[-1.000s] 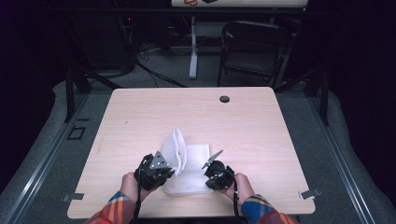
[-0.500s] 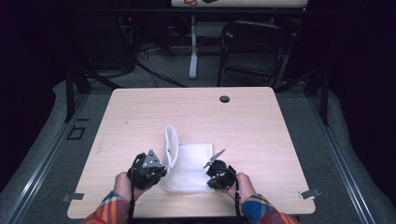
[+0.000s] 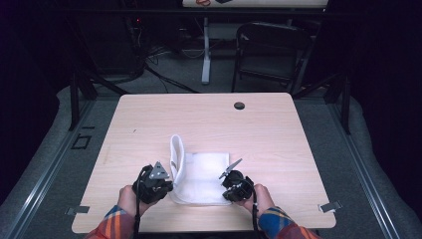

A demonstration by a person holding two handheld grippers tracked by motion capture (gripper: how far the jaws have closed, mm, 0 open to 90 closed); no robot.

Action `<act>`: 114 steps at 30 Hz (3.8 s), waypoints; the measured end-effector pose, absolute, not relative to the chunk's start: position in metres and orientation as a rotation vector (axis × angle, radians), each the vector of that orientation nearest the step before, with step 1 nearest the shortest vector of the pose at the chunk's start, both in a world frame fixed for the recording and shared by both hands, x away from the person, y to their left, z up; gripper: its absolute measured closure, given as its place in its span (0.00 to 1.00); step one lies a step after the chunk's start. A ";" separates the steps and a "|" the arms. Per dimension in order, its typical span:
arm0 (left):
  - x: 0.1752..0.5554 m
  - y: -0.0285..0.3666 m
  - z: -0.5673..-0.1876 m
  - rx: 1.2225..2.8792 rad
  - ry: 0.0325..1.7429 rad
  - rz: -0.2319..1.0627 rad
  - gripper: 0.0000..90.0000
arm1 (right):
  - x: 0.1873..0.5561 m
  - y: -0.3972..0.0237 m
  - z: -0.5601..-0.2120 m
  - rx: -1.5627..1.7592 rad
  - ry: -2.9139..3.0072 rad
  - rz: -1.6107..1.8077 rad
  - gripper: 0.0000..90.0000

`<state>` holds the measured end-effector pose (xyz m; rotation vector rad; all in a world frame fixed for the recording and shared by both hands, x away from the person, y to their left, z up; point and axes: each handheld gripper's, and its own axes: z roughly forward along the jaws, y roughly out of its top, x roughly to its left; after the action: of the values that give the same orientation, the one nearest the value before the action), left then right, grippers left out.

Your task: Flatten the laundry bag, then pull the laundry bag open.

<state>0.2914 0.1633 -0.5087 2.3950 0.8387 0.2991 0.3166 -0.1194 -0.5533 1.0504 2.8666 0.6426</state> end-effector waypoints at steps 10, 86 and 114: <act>0.294 0.165 -0.513 2.409 0.877 0.263 0.94 | 0.316 -0.124 -0.553 1.046 2.858 0.640 1.00; 0.300 0.202 -0.506 2.316 1.032 0.301 0.17 | 0.314 -0.173 -0.520 1.092 2.777 0.661 0.02; 0.297 0.147 -0.520 2.402 0.828 0.183 0.22 | 0.310 -0.172 -0.522 1.076 2.787 0.674 0.12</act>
<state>0.2966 0.1469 -0.5205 2.4016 0.8282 0.1831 0.3105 -0.1720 -0.5218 1.0758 2.7874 0.6739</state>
